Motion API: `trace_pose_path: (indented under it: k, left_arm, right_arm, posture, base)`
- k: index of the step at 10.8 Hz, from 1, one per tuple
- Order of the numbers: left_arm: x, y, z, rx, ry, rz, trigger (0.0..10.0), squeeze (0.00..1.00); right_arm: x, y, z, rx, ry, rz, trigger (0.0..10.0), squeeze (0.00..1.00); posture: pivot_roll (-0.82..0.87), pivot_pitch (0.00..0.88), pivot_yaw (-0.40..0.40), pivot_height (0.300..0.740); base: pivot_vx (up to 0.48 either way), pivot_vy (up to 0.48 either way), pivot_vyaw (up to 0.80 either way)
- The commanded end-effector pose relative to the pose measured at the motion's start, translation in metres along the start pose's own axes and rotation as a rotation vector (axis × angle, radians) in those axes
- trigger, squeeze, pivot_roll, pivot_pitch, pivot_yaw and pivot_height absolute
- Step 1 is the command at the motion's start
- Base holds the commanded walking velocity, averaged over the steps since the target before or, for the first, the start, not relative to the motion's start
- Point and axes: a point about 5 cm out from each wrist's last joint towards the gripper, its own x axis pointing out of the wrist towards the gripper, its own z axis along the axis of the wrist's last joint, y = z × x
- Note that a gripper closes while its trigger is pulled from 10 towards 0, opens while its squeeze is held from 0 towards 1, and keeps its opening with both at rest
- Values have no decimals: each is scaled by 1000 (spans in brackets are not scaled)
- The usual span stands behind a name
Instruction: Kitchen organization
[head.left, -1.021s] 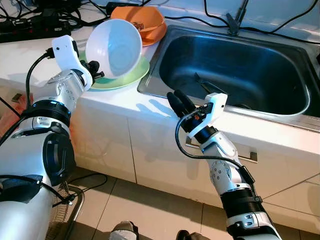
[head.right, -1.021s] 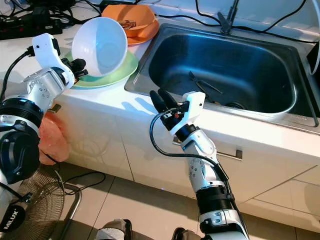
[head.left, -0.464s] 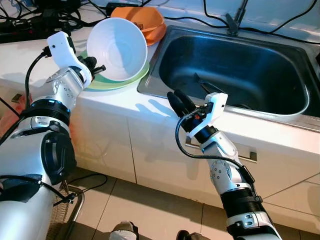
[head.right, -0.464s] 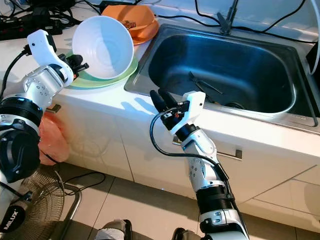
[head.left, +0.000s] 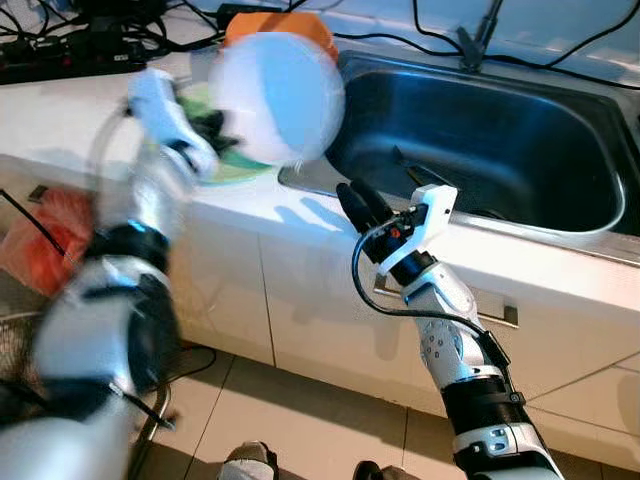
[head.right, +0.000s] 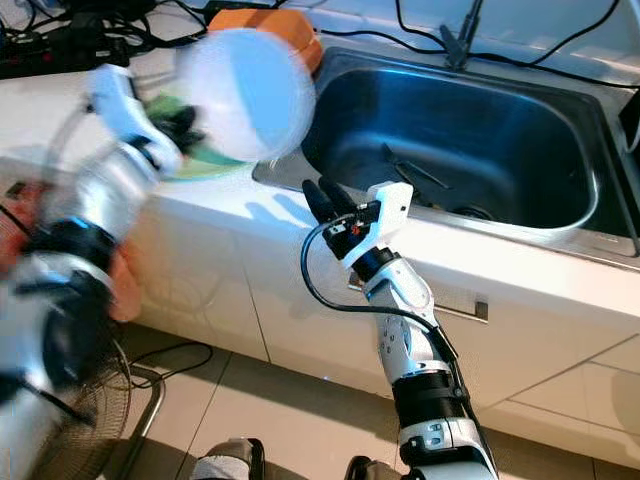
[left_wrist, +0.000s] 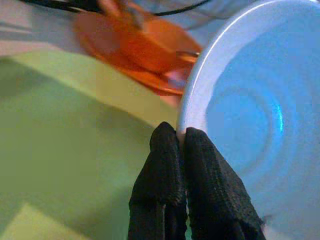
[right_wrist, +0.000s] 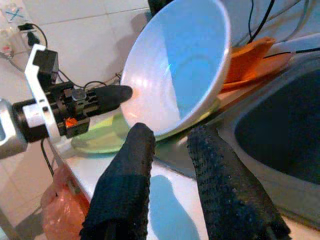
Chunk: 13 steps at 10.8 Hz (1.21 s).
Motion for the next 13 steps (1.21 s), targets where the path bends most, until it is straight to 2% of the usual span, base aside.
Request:
trace_pose_path:
  k: [1, 2, 4, 6, 7, 10, 11, 13]
  left_arm:
    - [-1, -4, 0, 4, -9, -38, 10000, 0]
    - [-2, -6, -1, -9, -25, -55, 10000, 0]
    - [-9, -21, 3, 3, -125, -123, 10000, 0]
    - [-18, -41, 24, 15, -311, -200, 10000, 0]
    - [-20, -44, 25, 22, -333, -209, 10000, 0]
    - [-33, -67, -1, 81, -371, -271, 10000, 0]
    - [-36, -71, -13, 128, -358, -258, 10000, 0]
    - [-40, -76, -25, 137, -364, -245, 10000, 0]
  right_arm:
    - [1, -4, 6, -11, -16, -22, 10000, 0]
    - [1, -5, 6, -11, -19, -26, 10000, 0]
    - [2, -9, 11, -2, -49, -62, 10000, 0]
    - [3, -15, 16, 13, -79, -110, 10000, 0]
    - [2, -15, 16, 13, -80, -114, 10000, 0]
    - [4, -18, 23, 36, -136, -158, 10000, 0]
    - [4, -20, 29, 31, -158, -168, 10000, 0]
    - [6, -20, 37, 38, -194, -179, 10000, 0]
  posture:
    - [215, 108, -10, 740]
    - [215, 110, -12, 740]
    - [213, 107, -16, 740]
    - [213, 107, -20, 740]
    - [210, 108, -20, 740]
    - [205, 115, -22, 740]
    - [204, 117, -21, 740]
    - [200, 117, -19, 740]
  base:
    - [0, 0, 0]
    - [0, 0, 0]
    - [0, 0, 0]
    - [0, 0, 0]
    - [0, 0, 0]
    - [0, 0, 0]
    - [0, 0, 0]
    - [0, 0, 0]
